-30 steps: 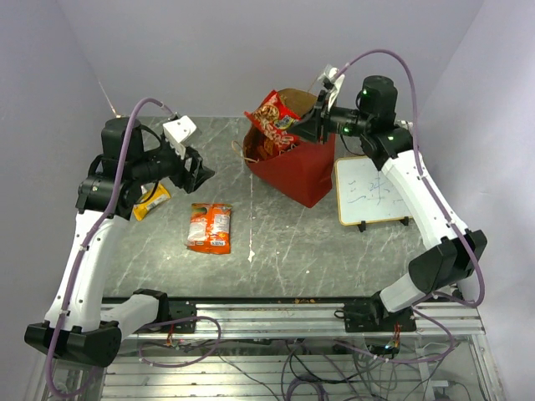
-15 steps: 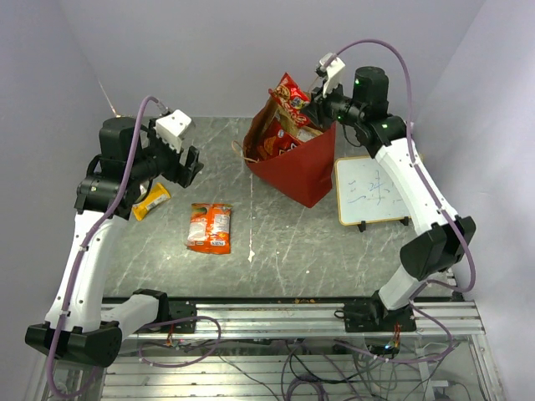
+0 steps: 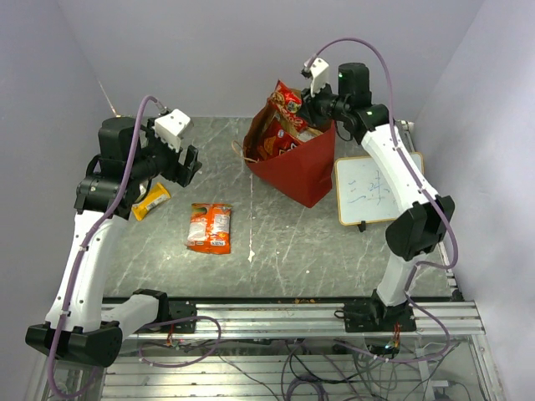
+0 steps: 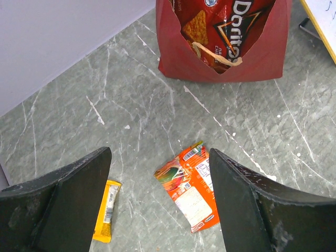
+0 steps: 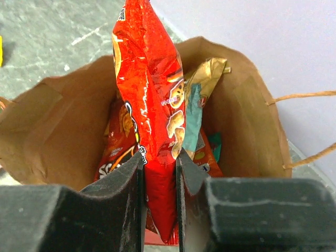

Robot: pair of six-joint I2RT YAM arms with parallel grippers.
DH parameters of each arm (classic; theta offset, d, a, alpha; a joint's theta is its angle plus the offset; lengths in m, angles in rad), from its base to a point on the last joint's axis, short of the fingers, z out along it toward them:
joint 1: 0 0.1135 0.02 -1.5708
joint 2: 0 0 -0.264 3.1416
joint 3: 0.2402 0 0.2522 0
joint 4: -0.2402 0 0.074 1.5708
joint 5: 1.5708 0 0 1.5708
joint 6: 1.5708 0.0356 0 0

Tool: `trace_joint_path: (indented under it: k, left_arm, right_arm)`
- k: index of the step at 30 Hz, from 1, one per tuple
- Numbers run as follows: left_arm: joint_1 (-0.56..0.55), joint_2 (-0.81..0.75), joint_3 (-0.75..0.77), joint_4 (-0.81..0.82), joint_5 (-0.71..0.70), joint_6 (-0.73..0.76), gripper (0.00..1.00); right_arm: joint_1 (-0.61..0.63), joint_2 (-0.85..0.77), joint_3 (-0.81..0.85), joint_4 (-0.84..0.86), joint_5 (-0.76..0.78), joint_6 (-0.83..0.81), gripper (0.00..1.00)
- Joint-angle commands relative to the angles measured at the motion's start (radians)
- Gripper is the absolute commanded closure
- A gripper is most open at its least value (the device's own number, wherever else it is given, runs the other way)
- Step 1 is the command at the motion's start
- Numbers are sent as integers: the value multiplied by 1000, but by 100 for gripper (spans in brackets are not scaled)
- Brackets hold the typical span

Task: Place the snacks into the paper bag
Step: Place the snack in the paper bag.

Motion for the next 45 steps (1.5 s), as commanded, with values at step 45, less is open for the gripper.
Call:
trace_joint_path:
  k: [45]
  left_arm:
    - [22, -24, -20, 31, 34, 9, 15]
  right_arm:
    - [251, 176, 166, -174, 514, -378, 90]
